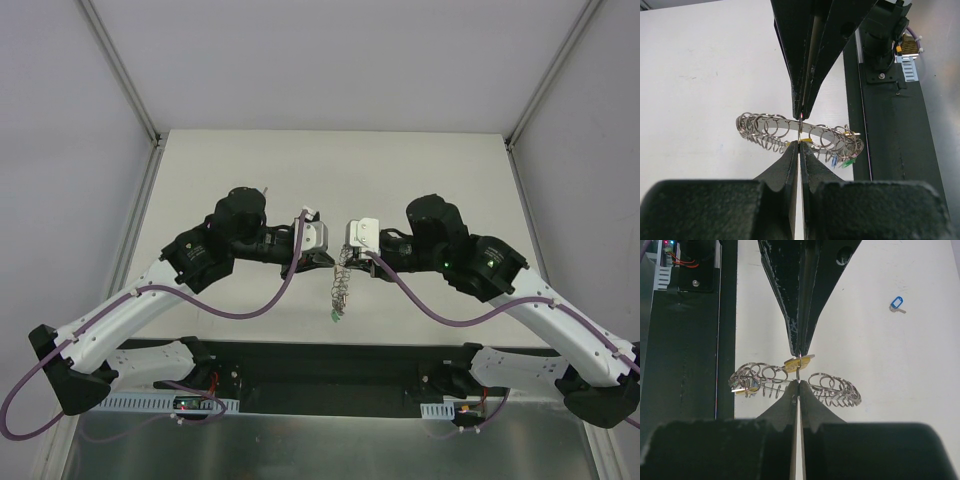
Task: Put the keys on the keyring
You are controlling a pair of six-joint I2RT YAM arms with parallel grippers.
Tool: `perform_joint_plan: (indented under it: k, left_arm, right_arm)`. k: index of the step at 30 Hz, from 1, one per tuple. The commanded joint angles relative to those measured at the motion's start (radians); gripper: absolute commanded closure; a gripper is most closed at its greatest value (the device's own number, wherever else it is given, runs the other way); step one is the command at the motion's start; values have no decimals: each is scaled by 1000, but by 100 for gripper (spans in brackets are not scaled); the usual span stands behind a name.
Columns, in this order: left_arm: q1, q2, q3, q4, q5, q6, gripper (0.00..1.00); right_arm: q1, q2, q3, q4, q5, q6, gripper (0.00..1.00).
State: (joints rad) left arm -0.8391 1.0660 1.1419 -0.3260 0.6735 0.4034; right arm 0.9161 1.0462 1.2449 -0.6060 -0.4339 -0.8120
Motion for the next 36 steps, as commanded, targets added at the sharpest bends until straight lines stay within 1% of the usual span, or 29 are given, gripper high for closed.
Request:
perform_joint_plan:
  k: [1, 9, 26, 36]
  left_arm:
    - [-9, -21, 10, 30, -3, 11, 100]
    - [-11, -31, 5, 30, -23, 6, 100]
    - [-9, -9, 13, 30, 0, -3, 100]
    - [-11, -15, 15, 28, -49, -12, 100]
  right_arm:
    - [-5, -15, 19, 77, 3, 14, 99]
    - [-6, -23, 10, 77, 12, 13, 99]
    - [-10, -32, -2, 91, 9, 19, 99]
    - [-11, -35, -9, 92, 1, 16, 99]
